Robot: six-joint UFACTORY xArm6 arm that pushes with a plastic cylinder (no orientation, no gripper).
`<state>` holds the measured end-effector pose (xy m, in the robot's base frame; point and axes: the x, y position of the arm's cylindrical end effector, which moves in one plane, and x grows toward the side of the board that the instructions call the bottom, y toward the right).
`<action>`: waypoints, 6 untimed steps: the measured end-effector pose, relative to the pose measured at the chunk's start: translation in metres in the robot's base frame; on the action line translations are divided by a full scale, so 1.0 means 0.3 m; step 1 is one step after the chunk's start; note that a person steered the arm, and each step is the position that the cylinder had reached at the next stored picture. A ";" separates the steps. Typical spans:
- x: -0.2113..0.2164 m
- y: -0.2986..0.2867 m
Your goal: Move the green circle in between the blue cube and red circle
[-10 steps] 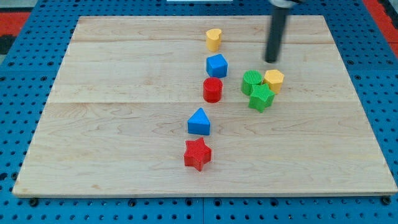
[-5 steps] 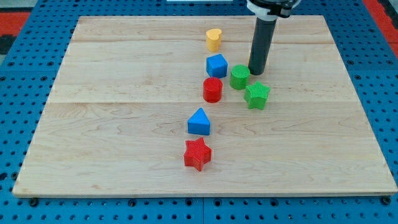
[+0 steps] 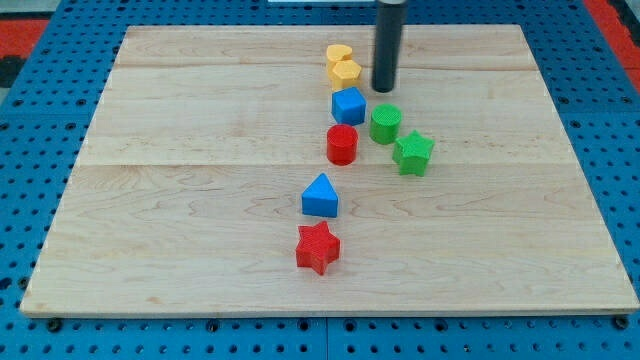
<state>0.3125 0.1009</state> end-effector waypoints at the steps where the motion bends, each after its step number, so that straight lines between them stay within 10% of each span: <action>1: -0.038 0.047; 2: 0.152 0.308; 6: 0.263 -0.045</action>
